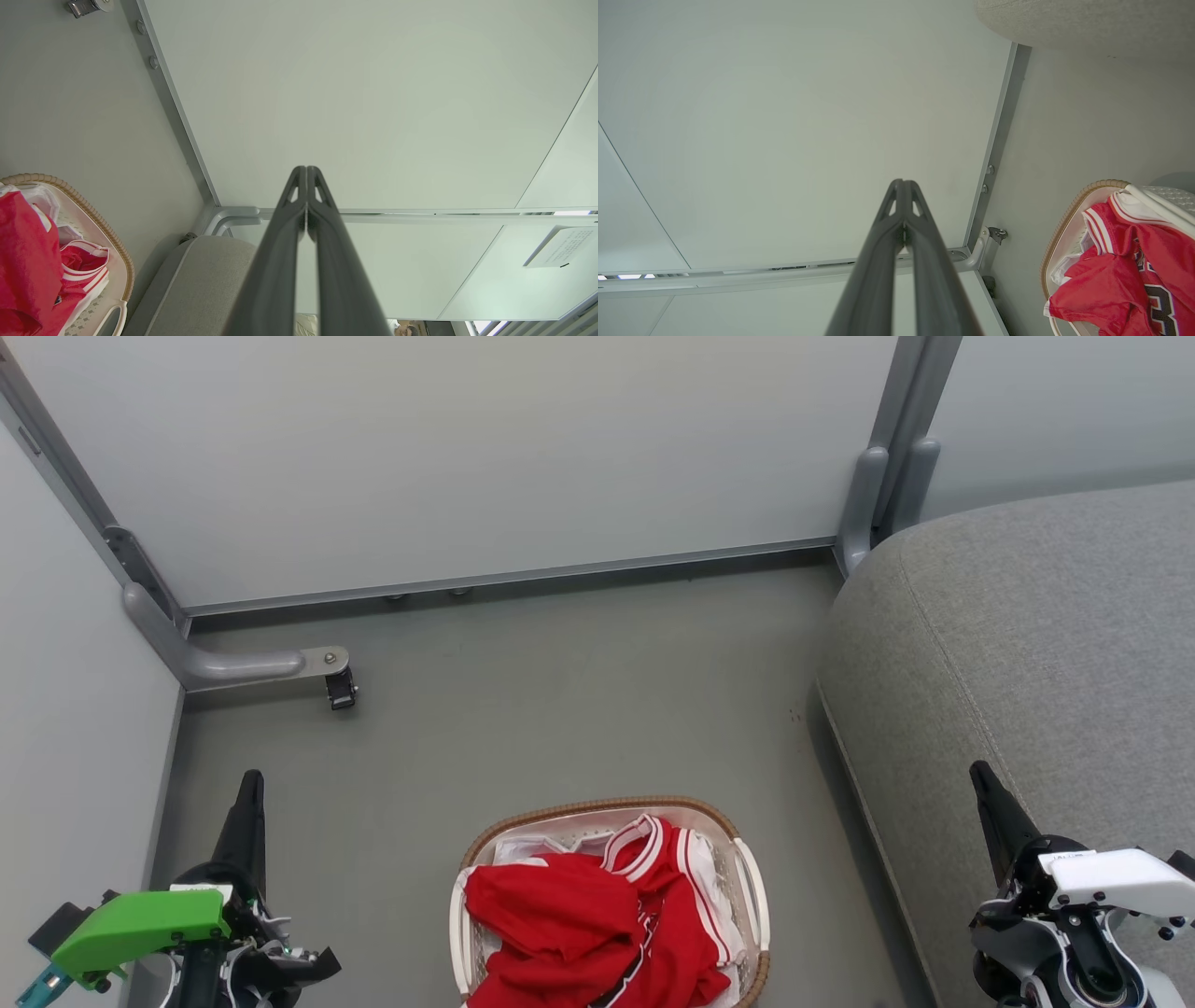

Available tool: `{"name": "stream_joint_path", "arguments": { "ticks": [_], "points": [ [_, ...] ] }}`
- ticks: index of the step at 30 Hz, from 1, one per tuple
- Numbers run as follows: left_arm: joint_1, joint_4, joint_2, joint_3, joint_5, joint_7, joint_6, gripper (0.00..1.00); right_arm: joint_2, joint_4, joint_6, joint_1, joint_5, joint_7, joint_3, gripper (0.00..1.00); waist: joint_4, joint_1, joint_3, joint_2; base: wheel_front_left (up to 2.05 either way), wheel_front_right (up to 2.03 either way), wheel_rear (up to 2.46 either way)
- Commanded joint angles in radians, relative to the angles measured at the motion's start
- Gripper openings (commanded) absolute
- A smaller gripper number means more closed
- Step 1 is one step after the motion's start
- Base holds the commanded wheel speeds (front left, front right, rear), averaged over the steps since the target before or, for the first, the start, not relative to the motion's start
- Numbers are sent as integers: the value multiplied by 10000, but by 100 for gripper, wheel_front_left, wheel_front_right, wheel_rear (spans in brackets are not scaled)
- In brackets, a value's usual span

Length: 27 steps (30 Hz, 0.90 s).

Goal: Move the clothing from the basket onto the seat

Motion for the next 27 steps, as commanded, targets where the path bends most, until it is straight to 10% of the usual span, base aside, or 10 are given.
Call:
{"name": "stream_joint_path", "arguments": {
  "ticks": [1, 19, 20, 27],
  "points": [
    [-116, -16, 67, 20, -34, 39, -48, 0, -28, -29, 0, -79, 40, 29, -18, 0, 0, 0, 0, -1, 0, 0, 0],
    [-117, -16, 67, 20, -34, 38, -48, 0, -28, -29, 0, -80, 40, 29, -18, 0, 0, 0, 0, -1, 0, 0, 0],
    [8, 26, -7, -1, 2, -4, 2, 100, 5, 27, 0, 11, -4, -1, 3, 100, 0, 0, 0, -1, 0, 0, 0],
    [103, 304, -16, -53, 374, -240, 11, 100, -74, 129, -2, 108, -242, -161, 168, 100, 7, 0, 13, -1, 0, 0, 0]
  ]
}}
